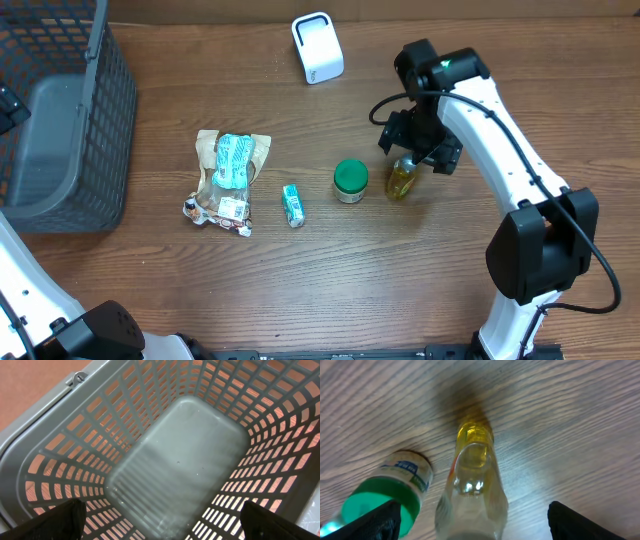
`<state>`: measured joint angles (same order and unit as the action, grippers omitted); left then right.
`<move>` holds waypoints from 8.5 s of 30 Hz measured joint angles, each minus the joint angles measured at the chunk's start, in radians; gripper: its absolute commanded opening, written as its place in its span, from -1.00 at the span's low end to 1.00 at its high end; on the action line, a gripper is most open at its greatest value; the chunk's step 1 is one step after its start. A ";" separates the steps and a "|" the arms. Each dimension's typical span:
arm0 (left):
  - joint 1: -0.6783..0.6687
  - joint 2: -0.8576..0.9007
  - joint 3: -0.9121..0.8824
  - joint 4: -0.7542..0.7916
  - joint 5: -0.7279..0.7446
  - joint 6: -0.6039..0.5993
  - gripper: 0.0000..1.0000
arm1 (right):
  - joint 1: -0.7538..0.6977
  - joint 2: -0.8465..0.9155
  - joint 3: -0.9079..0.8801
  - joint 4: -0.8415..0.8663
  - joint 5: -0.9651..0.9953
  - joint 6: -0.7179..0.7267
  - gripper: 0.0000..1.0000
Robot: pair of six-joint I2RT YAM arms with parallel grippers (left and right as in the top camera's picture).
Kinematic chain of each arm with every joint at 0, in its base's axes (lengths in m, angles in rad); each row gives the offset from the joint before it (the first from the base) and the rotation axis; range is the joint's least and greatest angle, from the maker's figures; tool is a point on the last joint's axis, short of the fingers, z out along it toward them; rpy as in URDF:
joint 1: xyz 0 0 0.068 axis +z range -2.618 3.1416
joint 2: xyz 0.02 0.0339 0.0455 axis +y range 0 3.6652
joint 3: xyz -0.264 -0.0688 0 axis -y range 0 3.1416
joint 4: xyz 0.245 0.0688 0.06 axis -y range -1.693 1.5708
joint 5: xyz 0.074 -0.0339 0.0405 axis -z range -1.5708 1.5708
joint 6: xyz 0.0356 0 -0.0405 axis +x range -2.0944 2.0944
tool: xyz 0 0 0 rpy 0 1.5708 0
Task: Scan the item barcode
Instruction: 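Lower the right gripper and close it around the yellow oil bottle, then lift the yellow bottle and tilt it sideways, rotating its label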
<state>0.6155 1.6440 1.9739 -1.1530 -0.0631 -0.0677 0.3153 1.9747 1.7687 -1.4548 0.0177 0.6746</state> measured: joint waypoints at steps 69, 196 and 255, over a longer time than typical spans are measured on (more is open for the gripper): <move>0.000 0.000 0.000 0.000 0.000 0.000 0.99 | 0.033 0.000 -0.113 0.115 -0.003 0.077 0.53; 0.000 0.000 0.000 0.000 0.000 0.000 0.99 | -0.202 -0.104 0.092 -0.240 -0.924 -1.146 -0.68; 0.000 0.000 0.000 0.000 0.000 0.000 0.99 | -0.201 -0.337 -0.273 -0.118 -1.092 -1.114 -0.67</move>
<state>0.6155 1.6440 1.9739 -1.1530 -0.0631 -0.0677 0.1139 1.6375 1.4956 -1.5726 -1.0740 -0.4389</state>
